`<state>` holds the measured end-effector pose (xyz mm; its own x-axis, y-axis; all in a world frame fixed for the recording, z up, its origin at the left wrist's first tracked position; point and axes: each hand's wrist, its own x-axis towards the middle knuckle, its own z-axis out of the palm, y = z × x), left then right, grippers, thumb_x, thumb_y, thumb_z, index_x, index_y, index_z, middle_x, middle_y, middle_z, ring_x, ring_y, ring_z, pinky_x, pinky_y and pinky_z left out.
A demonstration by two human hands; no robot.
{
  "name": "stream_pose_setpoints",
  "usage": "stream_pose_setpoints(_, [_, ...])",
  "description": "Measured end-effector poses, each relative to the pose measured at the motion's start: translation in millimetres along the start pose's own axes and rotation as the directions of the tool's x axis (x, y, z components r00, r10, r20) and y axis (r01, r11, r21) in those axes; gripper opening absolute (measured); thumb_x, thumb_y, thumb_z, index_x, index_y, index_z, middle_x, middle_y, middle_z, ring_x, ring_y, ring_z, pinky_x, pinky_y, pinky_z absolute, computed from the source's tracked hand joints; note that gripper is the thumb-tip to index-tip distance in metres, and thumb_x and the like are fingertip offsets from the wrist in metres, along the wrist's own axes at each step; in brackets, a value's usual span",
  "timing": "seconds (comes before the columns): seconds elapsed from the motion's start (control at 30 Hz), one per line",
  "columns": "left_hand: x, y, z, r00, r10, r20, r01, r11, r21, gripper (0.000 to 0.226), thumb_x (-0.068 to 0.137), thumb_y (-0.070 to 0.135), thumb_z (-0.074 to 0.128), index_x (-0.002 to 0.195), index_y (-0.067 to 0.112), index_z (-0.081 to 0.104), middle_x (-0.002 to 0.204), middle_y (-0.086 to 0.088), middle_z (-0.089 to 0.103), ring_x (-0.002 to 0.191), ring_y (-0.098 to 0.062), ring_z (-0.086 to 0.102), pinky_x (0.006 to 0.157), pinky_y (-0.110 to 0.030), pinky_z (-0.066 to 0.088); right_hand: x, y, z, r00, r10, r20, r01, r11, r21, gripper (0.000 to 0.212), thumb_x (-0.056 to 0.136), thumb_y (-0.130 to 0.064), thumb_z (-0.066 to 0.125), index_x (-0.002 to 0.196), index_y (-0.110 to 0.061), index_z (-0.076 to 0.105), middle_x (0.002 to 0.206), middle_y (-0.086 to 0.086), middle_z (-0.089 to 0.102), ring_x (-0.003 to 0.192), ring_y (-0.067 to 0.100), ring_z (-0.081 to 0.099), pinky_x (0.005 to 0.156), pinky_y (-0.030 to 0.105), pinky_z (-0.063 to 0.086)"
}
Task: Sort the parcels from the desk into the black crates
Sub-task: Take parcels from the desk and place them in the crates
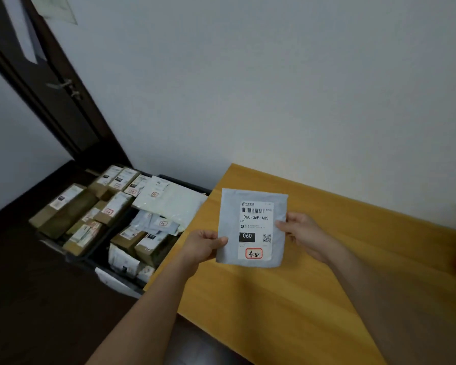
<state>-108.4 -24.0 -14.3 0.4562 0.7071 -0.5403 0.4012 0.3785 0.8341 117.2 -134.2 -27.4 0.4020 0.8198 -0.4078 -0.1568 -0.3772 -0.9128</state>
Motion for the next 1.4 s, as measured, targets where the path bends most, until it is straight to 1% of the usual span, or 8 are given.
stream_pose_setpoints(0.17, [2,-32,-108,0.990,-0.066,-0.122,0.062,0.997,-0.038,0.018,0.095,0.010,0.063,0.077,0.007,0.062,0.093,-0.013,0.070,0.079,-0.023,0.066,0.072,-0.037,0.058,22,7,112,0.999,0.048,0.011,-0.047,0.997,-0.054,0.013,0.098,-0.009,0.057,0.090,-0.015,0.066,0.081,0.004,0.066,0.065,0.012,0.050,0.054,0.022,0.035])
stream_pose_setpoints(0.27, [-2,-52,-175,0.975,-0.122,-0.184,0.105,0.989,-0.102,0.012,0.097,0.012,0.060,0.095,0.009,0.071,0.092,-0.008,0.072,0.078,-0.019,0.067,0.067,-0.029,0.054,34,11,185,0.997,0.079,-0.003,-0.079,0.997,-0.012,0.015,0.100,-0.005,0.052,0.094,-0.013,0.064,0.086,0.005,0.068,0.069,0.014,0.055,0.057,0.023,0.041])
stream_pose_setpoints(0.5, [-4,-77,-287,0.966,-0.186,-0.180,0.139,0.959,-0.249,0.023,0.095,0.016,0.062,0.117,0.013,0.066,0.111,-0.005,0.072,0.101,-0.024,0.068,0.083,-0.032,0.054,52,8,304,0.989,0.140,0.036,-0.141,0.990,0.025,0.018,0.101,-0.003,0.049,0.097,-0.012,0.064,0.099,0.009,0.067,0.083,0.019,0.061,0.067,0.023,0.052])
stream_pose_setpoints(0.63, [6,-82,-317,0.967,-0.188,-0.171,0.127,0.941,-0.315,0.026,0.095,0.013,0.061,0.121,0.010,0.065,0.109,-0.006,0.072,0.094,-0.021,0.068,0.089,-0.034,0.051,72,3,336,0.985,0.168,0.049,-0.169,0.986,0.010,0.017,0.100,-0.001,0.049,0.108,-0.006,0.063,0.107,0.012,0.067,0.089,0.022,0.063,0.066,0.022,0.055])
stream_pose_setpoints(0.9, [59,-87,-366,0.946,-0.253,-0.201,0.178,0.926,-0.332,0.029,0.094,0.017,0.062,0.123,0.011,0.065,0.108,0.000,0.069,0.095,-0.017,0.065,0.072,-0.025,0.050,129,9,380,0.968,0.234,0.094,-0.231,0.972,-0.036,0.024,0.102,-0.018,0.052,0.126,-0.020,0.053,0.121,-0.003,0.063,0.100,0.023,0.069,0.066,0.026,0.058])
stream_pose_setpoints(1.03, [93,-81,-395,0.936,-0.288,-0.203,0.216,0.924,-0.315,0.023,0.095,0.019,0.061,0.116,0.013,0.066,0.107,0.000,0.069,0.098,-0.017,0.064,0.074,-0.026,0.049,173,16,409,0.955,0.285,0.086,-0.283,0.959,-0.028,0.029,0.104,-0.023,0.049,0.131,-0.016,0.053,0.122,0.010,0.063,0.101,0.031,0.067,0.064,0.025,0.060])
stream_pose_setpoints(1.27, [164,-84,-434,0.903,-0.391,-0.179,0.352,0.911,-0.215,0.029,0.093,0.038,0.064,0.118,0.023,0.066,0.115,0.007,0.066,0.100,-0.009,0.061,0.071,-0.022,0.044,233,43,449,0.905,0.425,0.028,-0.426,0.904,0.023,0.027,0.103,-0.017,0.050,0.128,-0.009,0.057,0.097,0.006,0.067,0.085,0.024,0.067,0.065,0.026,0.059])
stream_pose_setpoints(1.4, [195,-96,-438,0.885,-0.436,-0.161,0.423,0.900,-0.111,0.040,0.090,0.044,0.065,0.123,0.020,0.067,0.121,0.001,0.066,0.109,-0.018,0.061,0.095,-0.036,0.049,244,62,461,0.878,0.478,0.021,-0.478,0.876,0.066,0.022,0.104,-0.014,0.048,0.124,-0.013,0.057,0.099,0.004,0.068,0.085,0.020,0.067,0.067,0.027,0.057])
